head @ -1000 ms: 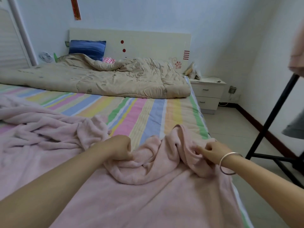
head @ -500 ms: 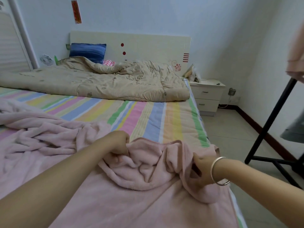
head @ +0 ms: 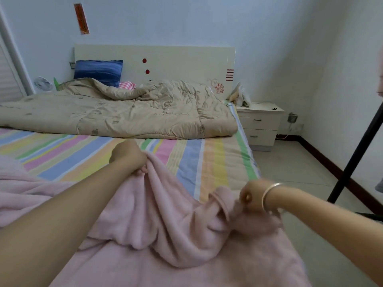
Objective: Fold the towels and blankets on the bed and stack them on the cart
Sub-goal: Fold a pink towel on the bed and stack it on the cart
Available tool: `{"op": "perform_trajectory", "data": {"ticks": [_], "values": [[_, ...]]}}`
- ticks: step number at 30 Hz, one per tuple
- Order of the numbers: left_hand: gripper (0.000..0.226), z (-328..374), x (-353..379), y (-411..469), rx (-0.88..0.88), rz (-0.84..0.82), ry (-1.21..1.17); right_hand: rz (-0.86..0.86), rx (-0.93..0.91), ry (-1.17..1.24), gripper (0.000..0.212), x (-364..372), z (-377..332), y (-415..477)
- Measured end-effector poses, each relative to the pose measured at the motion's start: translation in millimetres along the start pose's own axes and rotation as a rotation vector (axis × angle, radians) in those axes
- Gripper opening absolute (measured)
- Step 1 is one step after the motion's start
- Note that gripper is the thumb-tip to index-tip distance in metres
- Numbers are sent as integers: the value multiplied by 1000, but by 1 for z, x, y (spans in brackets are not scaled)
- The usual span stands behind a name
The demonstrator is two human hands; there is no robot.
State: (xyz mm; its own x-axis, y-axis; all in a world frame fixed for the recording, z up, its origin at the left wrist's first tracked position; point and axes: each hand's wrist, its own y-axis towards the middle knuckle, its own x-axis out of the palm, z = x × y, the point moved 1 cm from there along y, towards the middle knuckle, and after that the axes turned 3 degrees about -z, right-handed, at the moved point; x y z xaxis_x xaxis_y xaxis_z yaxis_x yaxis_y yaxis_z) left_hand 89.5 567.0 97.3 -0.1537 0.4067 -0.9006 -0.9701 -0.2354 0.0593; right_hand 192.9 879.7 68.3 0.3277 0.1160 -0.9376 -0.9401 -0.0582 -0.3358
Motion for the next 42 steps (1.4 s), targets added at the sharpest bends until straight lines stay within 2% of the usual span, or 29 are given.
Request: {"op": "perform_trajectory", "data": {"ticks": [3, 5, 7, 9, 11, 13, 16, 17, 19, 21, 25, 26, 27, 28, 29, 32, 34, 36, 39, 42], "values": [[24, 9, 10, 39, 74, 180, -187, 335, 407, 102, 20, -28, 52, 63], [42, 16, 28, 60, 261, 157, -91, 410, 578, 337, 22, -33, 77, 103], [71, 19, 48, 74, 397, 109, 177, 463, 637, 834, 22, -28, 89, 139], [103, 14, 68, 88, 493, 103, 386, 499, 582, 1259, 24, -14, 95, 175], [122, 5, 80, 105, 614, 168, 501, 593, 485, 1413, 30, 7, 103, 223], [130, -4, 90, 133, 660, 275, 575, 726, 491, 1355, 33, 21, 106, 261], [137, -3, 96, 171, 570, 353, 599, 779, 562, 1156, 26, 20, 93, 265], [138, -1, 106, 180, 549, 367, 628, 734, 513, 1078, 28, 26, 86, 270], [133, -2, 139, 195, 537, 368, 664, 642, 316, 866, 46, 44, 65, 277], [118, -14, 184, 209, 575, 384, 584, 616, 163, 505, 47, 62, 54, 290], [82, -31, 222, 226, 548, 485, 557, 623, 282, -59, 38, 50, 38, 304], [71, -33, 225, 227, 555, 490, 568, 644, 257, -174, 35, 44, 31, 303], [59, -32, 225, 227, 540, 480, 563, 637, 180, -212, 33, 39, 23, 302], [49, -32, 225, 225, 528, 466, 552, 610, 116, -141, 34, 41, 17, 301], [47, -32, 226, 225, 500, 427, 548, 553, 124, -90, 37, 43, 13, 298], [50, -39, 229, 225, 486, 353, 500, 537, 246, 130, 40, 52, 28, 298], [54, -43, 229, 222, 519, 329, 471, 442, 316, 191, 52, 56, 55, 306], [64, -45, 229, 223, 540, 342, 448, 355, 288, 178, 67, 42, 85, 315], [67, -45, 230, 225, 540, 318, 462, 389, 304, 52, 59, 30, 114, 325], [66, -44, 229, 227, 553, 316, 479, 399, 332, 159, 53, 43, 114, 334]]}}
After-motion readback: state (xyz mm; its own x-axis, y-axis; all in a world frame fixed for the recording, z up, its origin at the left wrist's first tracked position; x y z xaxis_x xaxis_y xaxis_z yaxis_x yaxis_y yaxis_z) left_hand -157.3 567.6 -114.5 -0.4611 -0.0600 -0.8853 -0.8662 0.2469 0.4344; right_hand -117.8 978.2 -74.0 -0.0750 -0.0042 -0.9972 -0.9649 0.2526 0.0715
